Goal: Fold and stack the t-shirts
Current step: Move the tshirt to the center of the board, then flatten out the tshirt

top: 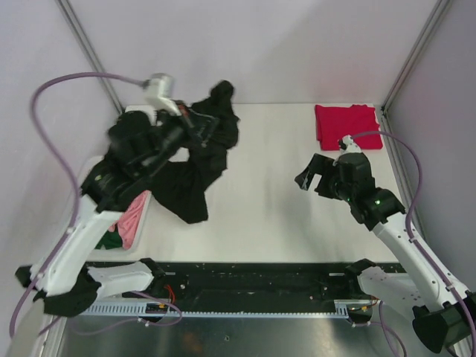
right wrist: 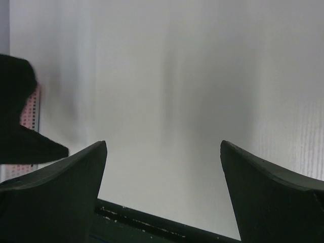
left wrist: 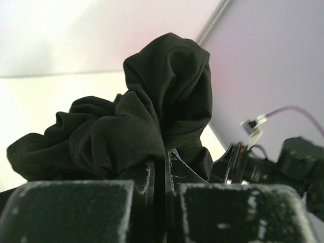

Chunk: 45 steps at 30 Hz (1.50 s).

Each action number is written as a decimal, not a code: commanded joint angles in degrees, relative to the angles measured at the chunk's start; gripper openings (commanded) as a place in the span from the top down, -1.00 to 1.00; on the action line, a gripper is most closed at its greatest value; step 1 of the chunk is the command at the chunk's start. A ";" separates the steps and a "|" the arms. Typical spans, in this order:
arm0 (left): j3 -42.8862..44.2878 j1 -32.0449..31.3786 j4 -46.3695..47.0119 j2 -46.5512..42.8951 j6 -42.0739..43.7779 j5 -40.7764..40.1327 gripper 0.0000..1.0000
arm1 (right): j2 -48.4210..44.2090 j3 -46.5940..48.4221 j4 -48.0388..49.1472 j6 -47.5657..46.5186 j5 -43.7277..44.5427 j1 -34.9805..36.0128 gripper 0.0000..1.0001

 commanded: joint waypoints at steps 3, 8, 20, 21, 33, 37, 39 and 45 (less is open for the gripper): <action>-6.46 -4.28 3.60 9.17 -0.26 -2.27 0.67 | -1.25 2.29 -2.37 -0.63 4.74 -1.16 -0.96; -11.88 -4.55 5.94 18.19 -1.09 7.55 0.09 | -0.12 2.22 -5.10 -0.38 6.12 -1.07 -0.96; -31.93 -3.04 6.10 6.93 -4.84 2.75 -0.79 | 5.87 -2.01 -2.09 1.77 7.36 5.51 -0.87; -35.28 -2.46 6.09 4.90 -5.74 2.41 -0.74 | 6.91 -2.04 -0.60 1.66 6.89 6.02 -0.85; -58.47 -3.69 8.77 -5.22 -10.90 6.83 -0.24 | 25.61 6.62 10.02 -4.06 6.21 10.71 -0.60; -57.75 -7.18 10.10 -0.45 -9.91 8.15 -0.29 | 30.05 9.80 11.73 -5.78 6.85 11.21 -0.60; -56.64 -8.82 10.91 2.74 -9.87 8.08 -0.33 | 32.80 12.23 12.21 -6.68 6.95 11.55 -0.61; -54.65 -11.79 13.01 10.71 -11.84 3.95 -0.44 | 41.54 19.02 11.96 -9.77 7.87 14.54 -0.62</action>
